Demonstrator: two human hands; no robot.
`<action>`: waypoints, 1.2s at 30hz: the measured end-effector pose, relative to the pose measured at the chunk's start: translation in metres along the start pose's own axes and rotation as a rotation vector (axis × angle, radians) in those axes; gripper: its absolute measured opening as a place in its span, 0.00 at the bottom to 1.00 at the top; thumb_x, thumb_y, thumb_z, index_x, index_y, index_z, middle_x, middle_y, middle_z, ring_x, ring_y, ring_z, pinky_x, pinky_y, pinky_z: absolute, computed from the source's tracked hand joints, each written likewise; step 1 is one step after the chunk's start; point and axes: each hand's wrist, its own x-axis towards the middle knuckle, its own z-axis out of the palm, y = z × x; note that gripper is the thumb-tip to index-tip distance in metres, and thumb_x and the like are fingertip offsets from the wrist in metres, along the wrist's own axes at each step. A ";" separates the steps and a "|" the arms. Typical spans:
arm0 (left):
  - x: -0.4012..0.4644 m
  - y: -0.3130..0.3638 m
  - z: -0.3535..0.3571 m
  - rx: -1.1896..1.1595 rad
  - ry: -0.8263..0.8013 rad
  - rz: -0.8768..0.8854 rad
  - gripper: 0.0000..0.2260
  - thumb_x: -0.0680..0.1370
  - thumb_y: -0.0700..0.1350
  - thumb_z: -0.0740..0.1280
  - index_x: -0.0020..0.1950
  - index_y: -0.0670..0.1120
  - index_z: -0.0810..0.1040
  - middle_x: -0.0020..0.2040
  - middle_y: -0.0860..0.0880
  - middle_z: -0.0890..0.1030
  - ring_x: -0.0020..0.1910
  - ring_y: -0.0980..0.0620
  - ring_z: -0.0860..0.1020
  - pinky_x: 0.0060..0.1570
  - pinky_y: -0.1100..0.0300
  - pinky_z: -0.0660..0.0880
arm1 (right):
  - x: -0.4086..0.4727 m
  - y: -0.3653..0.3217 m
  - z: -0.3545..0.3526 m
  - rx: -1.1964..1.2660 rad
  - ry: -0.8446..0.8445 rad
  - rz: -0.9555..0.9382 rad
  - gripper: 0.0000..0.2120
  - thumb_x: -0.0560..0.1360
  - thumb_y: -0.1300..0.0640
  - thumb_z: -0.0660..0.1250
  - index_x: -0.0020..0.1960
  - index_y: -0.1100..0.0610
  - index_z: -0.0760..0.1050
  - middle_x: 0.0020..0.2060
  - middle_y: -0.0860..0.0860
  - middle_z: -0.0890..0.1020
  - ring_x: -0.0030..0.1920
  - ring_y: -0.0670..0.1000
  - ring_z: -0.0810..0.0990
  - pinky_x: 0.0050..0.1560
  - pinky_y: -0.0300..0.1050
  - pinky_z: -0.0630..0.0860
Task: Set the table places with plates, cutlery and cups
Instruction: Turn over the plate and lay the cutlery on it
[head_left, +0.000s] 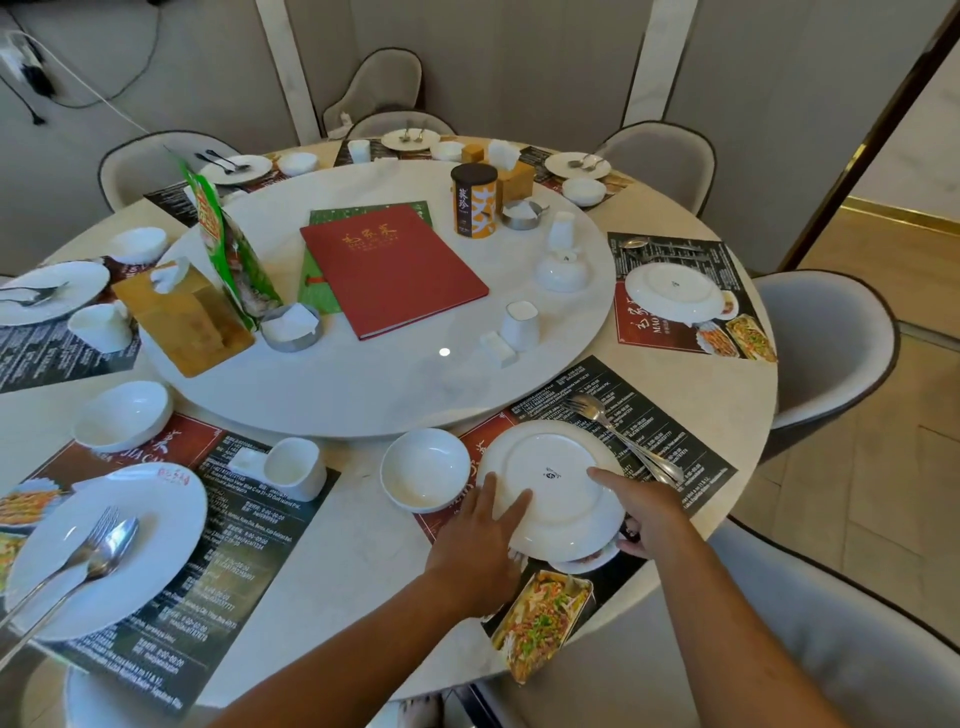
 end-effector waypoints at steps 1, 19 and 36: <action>-0.002 -0.002 0.001 -0.008 0.010 0.006 0.37 0.81 0.60 0.61 0.81 0.63 0.38 0.83 0.45 0.38 0.82 0.40 0.45 0.76 0.42 0.62 | -0.002 0.000 0.000 0.009 -0.016 0.002 0.33 0.63 0.46 0.82 0.60 0.60 0.73 0.48 0.56 0.77 0.44 0.54 0.77 0.32 0.47 0.77; -0.023 0.018 -0.033 -0.020 0.660 0.127 0.22 0.74 0.49 0.76 0.68 0.53 0.78 0.54 0.53 0.85 0.49 0.52 0.83 0.38 0.58 0.80 | -0.067 0.000 -0.055 -0.027 -0.054 -0.457 0.15 0.76 0.41 0.70 0.52 0.52 0.83 0.41 0.53 0.85 0.36 0.51 0.81 0.37 0.46 0.81; 0.039 0.033 -0.064 -0.374 0.325 -0.336 0.15 0.84 0.55 0.59 0.69 0.53 0.74 0.56 0.51 0.83 0.52 0.50 0.82 0.51 0.52 0.80 | -0.016 0.027 -0.056 -0.362 0.062 -0.575 0.14 0.77 0.57 0.69 0.32 0.55 0.79 0.31 0.50 0.81 0.35 0.48 0.77 0.35 0.41 0.69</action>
